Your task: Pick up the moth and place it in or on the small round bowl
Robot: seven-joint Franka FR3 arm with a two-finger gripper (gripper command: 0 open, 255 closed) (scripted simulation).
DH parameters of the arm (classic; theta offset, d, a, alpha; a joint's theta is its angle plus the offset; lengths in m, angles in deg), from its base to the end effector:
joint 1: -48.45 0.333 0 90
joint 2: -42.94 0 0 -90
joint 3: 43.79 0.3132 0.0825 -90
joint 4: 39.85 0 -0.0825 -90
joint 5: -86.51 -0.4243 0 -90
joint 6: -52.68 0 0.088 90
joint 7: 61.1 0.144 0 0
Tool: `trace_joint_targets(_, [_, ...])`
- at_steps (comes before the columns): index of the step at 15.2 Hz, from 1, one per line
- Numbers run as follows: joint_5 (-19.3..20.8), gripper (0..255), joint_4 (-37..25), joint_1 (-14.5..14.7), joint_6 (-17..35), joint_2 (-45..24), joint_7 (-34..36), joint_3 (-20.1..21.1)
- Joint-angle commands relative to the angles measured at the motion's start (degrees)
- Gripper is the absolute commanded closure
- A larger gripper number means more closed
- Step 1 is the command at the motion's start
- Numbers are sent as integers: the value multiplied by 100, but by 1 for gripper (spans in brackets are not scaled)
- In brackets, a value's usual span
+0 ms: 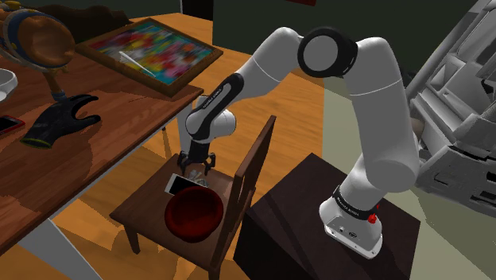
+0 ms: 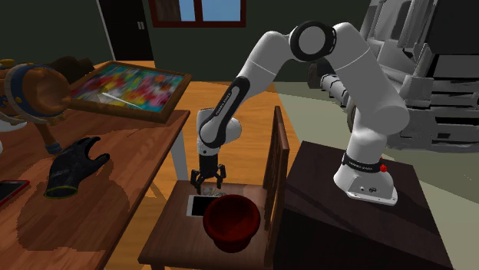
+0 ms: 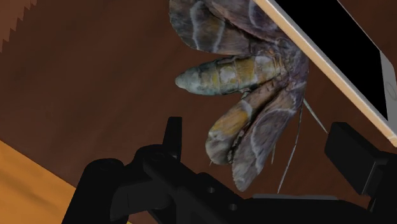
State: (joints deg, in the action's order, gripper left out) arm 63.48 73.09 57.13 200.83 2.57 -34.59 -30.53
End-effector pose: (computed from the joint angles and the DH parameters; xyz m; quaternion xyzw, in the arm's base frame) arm 0.5616 0.2394 0.0363 -0.9556 0.2345 0.1126 0.1387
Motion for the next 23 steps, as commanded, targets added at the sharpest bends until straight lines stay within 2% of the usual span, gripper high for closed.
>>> trace_joint_targets(1, [0, 0, -42, 20, 46, -82, 1, 1])
trace_joint_targets(7, [0, 0, -43, 20, 46, -82, 1, 1])
trace_joint_targets(8, [0, 255, -43, 20, 46, -82, 1, 1])
trace_joint_targets(17, [0, 255, -43, 20, 46, -82, 1, 1])
trace_joint_targets(23, [15, 255, 112, 10, -218, 349, 114, -1])
